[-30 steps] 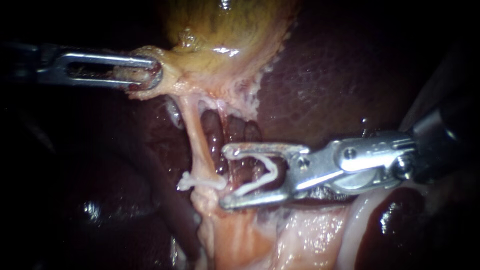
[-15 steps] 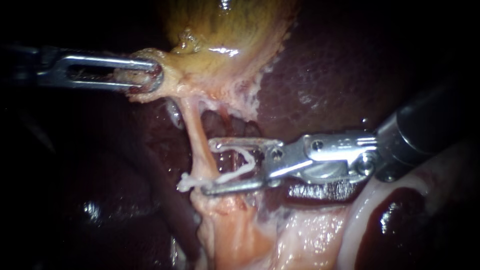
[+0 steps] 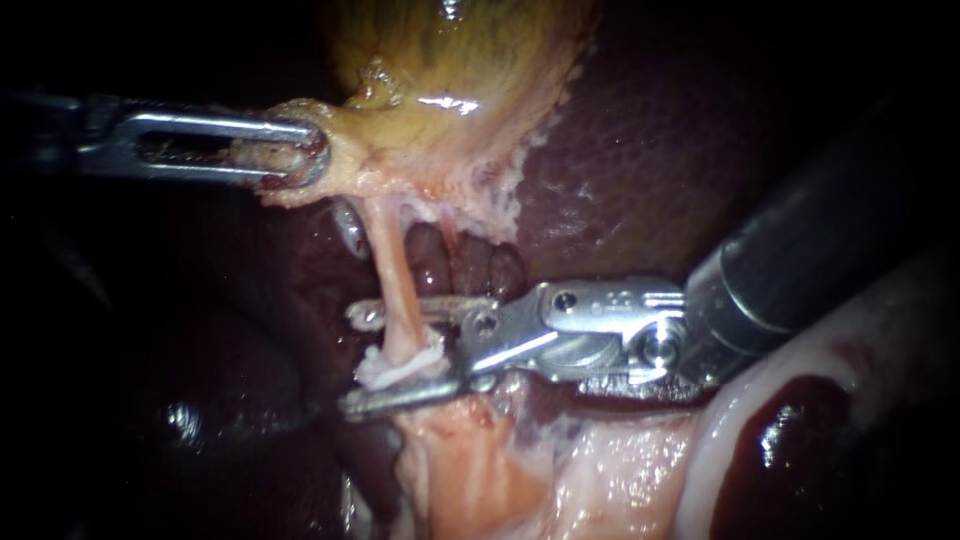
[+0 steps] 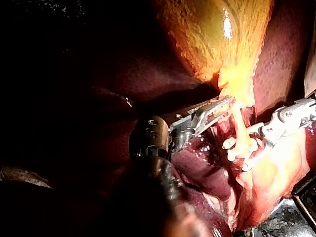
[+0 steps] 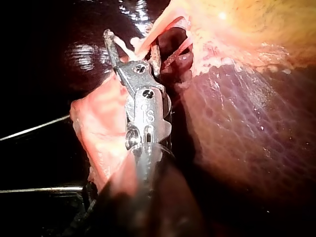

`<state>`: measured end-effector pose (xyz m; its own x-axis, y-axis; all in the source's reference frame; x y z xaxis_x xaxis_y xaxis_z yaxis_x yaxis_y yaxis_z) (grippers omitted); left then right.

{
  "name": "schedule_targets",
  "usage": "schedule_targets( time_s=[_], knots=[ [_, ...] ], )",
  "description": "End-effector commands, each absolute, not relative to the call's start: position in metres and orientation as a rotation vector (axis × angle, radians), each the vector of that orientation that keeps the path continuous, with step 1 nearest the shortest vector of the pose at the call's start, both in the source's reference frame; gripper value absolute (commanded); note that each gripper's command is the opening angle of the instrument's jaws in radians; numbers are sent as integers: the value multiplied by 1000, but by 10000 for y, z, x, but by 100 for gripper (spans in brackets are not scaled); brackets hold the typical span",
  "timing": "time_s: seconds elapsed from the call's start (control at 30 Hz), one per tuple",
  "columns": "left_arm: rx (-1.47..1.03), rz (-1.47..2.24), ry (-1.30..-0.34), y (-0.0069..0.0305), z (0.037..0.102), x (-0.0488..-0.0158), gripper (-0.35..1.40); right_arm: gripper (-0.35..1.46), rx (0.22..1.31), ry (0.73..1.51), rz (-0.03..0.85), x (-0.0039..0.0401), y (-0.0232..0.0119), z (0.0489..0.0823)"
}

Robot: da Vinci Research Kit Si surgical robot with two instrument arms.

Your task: Clipping second clip left tube

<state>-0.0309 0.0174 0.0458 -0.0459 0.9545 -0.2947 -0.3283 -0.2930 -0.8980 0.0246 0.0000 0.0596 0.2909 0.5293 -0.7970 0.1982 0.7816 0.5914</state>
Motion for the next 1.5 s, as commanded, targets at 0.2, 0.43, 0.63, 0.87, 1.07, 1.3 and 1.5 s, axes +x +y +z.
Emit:
schedule_targets(
  time_s=[0.2, 0.43, 0.63, 0.87, 1.07, 1.3, 1.5],
  knots=[
    [-1161, 1563, -790, 174, 458, -308, -35, 50, 702, 1309, 220, 247, -11, 574],
    [-1161, 1563, -790, 175, 458, -308, -35, 42, 700, 1310, 223, 247, -11, 570],
    [-1161, 1563, -790, 175, 458, -309, -35, 16, 710, 1307, 235, 241, -6, 568],
    [-1161, 1563, -790, 175, 458, -309, -35, -35, 751, 1302, 243, 234, 0, 569],
    [-1161, 1563, -790, 175, 458, -309, -35, -35, 810, 1280, 295, 232, 2, 571],
    [-1161, 1562, -790, 175, 458, -310, -35, -35, 833, 1256, 286, 232, 2, 573],
    [-1161, 1562, -790, 176, 459, -310, -35, -31, 835, 1256, 284, 232, 5, 576]
  ],
)
